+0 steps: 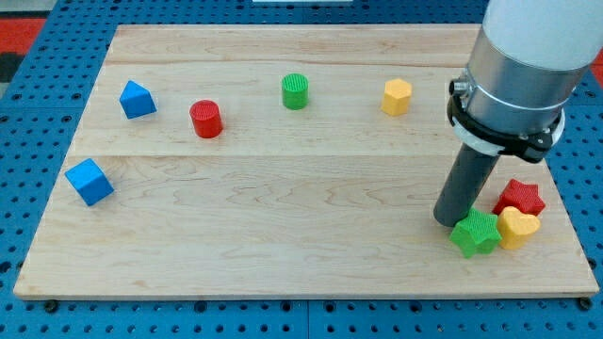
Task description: Push yellow hexagon towards bottom right
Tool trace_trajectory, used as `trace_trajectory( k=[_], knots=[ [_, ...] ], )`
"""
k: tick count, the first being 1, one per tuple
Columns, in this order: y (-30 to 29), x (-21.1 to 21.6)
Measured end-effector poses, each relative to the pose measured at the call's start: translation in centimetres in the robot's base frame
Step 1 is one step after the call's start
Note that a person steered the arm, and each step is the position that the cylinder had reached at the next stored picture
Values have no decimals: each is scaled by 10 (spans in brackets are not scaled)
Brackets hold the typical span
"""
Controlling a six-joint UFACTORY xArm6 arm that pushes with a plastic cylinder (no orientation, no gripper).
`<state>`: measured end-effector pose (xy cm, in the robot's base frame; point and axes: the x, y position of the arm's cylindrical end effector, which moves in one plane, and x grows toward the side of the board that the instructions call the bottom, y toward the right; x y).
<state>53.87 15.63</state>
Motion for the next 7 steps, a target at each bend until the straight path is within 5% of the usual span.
trace_trajectory(
  k=[1, 5, 7],
  knots=[
    [-3, -8],
    [41, -261],
    [-59, -268]
  ],
)
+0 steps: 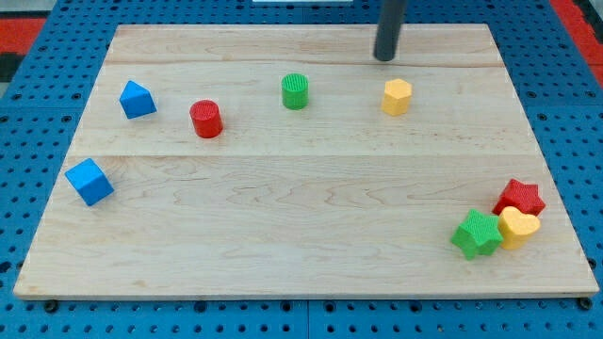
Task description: Push yellow hexagon towards bottom right
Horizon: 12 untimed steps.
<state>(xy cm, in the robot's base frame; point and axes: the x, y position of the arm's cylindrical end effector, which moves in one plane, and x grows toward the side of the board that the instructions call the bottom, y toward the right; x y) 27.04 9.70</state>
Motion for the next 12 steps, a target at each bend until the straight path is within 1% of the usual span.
trace_trajectory(
  k=[1, 3, 4, 5, 6, 7, 8, 9, 10, 11, 12],
  knots=[
    [-20, 32],
    [-14, 133],
    [-25, 121],
    [-20, 63],
    [18, 28],
    [56, 51],
    [63, 96],
    [63, 83],
    [60, 36],
    [35, 26],
    [8, 53]
  ],
)
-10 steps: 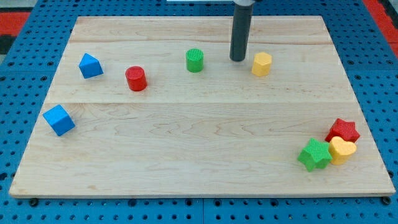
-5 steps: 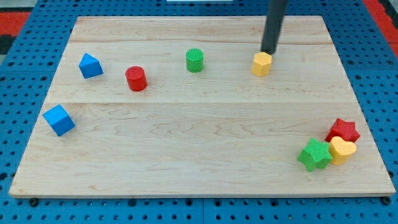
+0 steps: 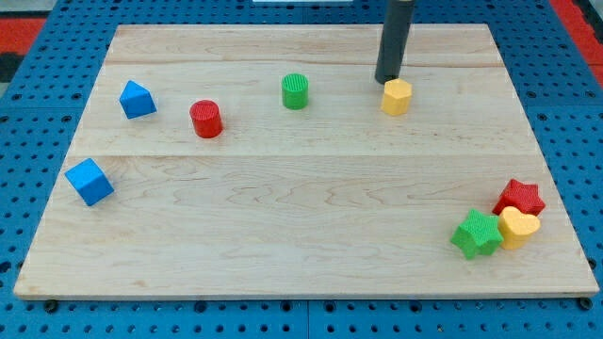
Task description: Push yellow hexagon towards bottom right
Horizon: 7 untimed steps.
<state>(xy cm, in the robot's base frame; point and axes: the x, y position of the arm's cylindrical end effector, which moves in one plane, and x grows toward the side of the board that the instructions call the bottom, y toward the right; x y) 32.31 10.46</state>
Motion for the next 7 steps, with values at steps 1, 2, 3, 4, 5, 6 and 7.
trace_trajectory(
  k=[1, 2, 3, 4, 5, 6, 7],
  knots=[
    [-4, 39],
    [-4, 73],
    [-4, 41],
    [5, 5],
    [26, 14],
    [27, 54],
    [30, 95]
  ],
)
